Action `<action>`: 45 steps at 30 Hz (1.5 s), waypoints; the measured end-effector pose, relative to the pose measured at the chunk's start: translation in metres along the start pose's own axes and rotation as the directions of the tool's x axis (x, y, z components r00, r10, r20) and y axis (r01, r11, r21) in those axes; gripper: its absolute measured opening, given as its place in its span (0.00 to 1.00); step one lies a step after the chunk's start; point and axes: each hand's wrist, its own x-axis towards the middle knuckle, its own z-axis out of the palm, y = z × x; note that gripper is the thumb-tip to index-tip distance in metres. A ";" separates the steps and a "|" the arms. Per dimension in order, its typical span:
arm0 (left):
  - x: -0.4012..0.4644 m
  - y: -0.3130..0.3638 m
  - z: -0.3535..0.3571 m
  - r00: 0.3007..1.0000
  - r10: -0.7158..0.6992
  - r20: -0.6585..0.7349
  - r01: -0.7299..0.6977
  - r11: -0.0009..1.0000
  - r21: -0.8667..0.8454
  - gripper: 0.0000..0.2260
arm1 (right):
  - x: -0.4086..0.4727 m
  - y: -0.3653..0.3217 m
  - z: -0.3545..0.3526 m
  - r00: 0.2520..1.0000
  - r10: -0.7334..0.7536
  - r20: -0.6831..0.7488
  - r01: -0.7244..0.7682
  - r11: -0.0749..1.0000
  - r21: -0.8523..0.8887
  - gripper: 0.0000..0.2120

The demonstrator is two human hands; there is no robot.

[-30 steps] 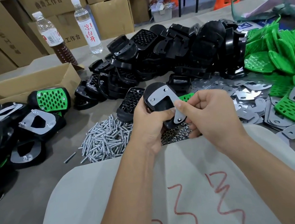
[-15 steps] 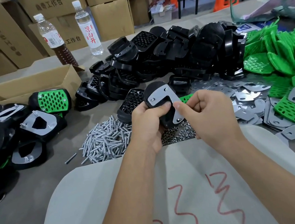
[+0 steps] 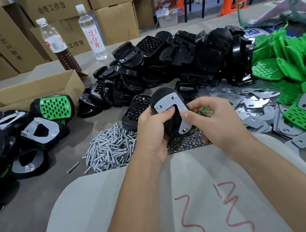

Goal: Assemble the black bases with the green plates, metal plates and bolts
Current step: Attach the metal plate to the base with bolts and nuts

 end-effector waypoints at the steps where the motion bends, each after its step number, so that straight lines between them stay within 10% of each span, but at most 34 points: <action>1: 0.000 0.000 0.000 1.000 0.011 0.006 -0.011 1.000 0.011 0.10 | 0.001 0.000 -0.001 1.000 -0.011 0.018 0.011 1.000 -0.001 0.04; 39: 0.006 -0.007 0.004 0.877 0.473 -0.087 -0.415 0.836 0.360 0.05 | 0.003 -0.004 -0.004 0.993 0.005 0.116 -0.022 0.989 0.145 0.04; 45: 0.004 -0.007 0.003 0.948 0.313 -0.053 -0.294 0.928 0.231 0.04 | 0.004 -0.003 -0.006 0.998 -0.021 0.051 0.013 0.989 0.146 0.03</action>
